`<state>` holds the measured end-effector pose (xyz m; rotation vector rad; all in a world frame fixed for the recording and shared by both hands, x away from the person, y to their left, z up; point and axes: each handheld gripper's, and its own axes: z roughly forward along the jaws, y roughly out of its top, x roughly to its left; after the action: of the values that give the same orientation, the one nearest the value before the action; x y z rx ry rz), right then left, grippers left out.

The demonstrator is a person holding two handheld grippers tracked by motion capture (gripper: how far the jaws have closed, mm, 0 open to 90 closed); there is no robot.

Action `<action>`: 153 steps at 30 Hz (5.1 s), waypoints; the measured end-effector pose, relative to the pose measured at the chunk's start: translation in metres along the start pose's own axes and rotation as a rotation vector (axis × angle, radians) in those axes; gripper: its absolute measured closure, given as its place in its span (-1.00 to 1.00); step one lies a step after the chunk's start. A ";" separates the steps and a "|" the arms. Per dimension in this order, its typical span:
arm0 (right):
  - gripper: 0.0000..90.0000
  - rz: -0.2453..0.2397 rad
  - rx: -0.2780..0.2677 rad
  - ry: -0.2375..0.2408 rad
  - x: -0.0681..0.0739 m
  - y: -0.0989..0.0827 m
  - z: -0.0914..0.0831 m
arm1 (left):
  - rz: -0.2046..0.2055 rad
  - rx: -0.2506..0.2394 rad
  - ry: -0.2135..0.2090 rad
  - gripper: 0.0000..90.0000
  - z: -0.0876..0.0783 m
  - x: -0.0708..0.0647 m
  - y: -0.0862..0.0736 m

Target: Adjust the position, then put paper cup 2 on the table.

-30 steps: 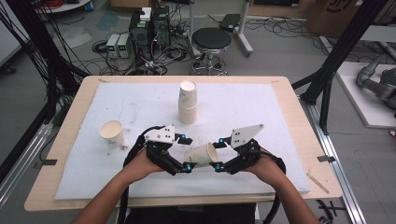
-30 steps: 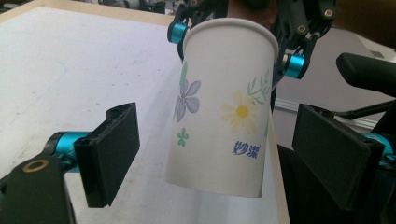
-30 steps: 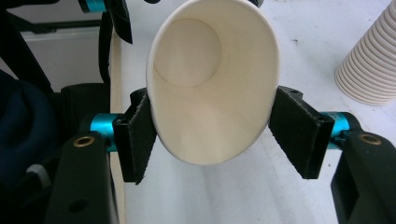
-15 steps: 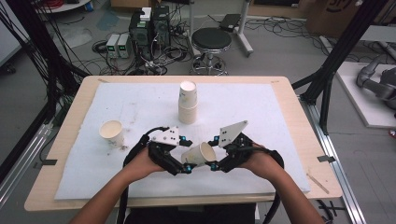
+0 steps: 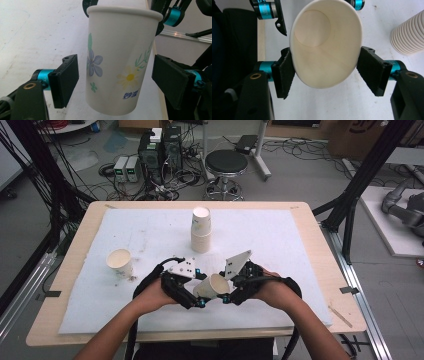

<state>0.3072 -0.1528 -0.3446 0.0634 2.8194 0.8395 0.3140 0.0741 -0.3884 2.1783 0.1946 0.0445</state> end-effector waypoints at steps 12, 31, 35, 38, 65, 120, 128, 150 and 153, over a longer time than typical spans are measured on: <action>-0.26 -0.023 0.040 0.005 0.001 0.010 0.002 | 0.005 0.025 -0.009 -0.44 0.003 0.002 -0.001; -0.35 -0.046 0.041 0.004 0.004 0.014 0.005 | 0.017 0.030 -0.027 -0.26 0.007 0.000 -0.001; -0.41 0.001 -0.018 0.025 0.000 0.013 0.004 | -0.004 0.005 -0.031 -0.28 0.006 0.000 -0.003; -0.46 0.058 -0.076 0.045 -0.002 0.011 0.003 | -0.023 -0.022 -0.027 -0.29 0.005 0.001 -0.006; -0.51 0.433 -0.420 -0.251 0.009 -0.102 -0.022 | -0.175 -0.355 0.219 -0.31 -0.034 0.006 -0.063; -0.51 0.571 -0.441 -0.457 0.026 -0.159 -0.030 | -0.198 -0.439 0.336 -0.34 -0.026 0.012 -0.068; -0.51 0.583 -0.447 -0.475 0.025 -0.167 -0.036 | -0.201 -0.432 0.314 -0.33 0.008 0.028 -0.042; -0.51 0.568 -0.459 -0.460 0.027 -0.166 -0.036 | -0.249 -0.395 0.277 -0.33 0.104 0.062 0.021; -0.51 0.566 -0.460 -0.457 0.027 -0.166 -0.035 | -0.254 -0.368 0.284 -0.33 0.118 0.063 0.022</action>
<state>0.2759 -0.3082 -0.4112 0.8858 2.1348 1.3576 0.3916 -0.0236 -0.4408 1.7604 0.5772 0.2288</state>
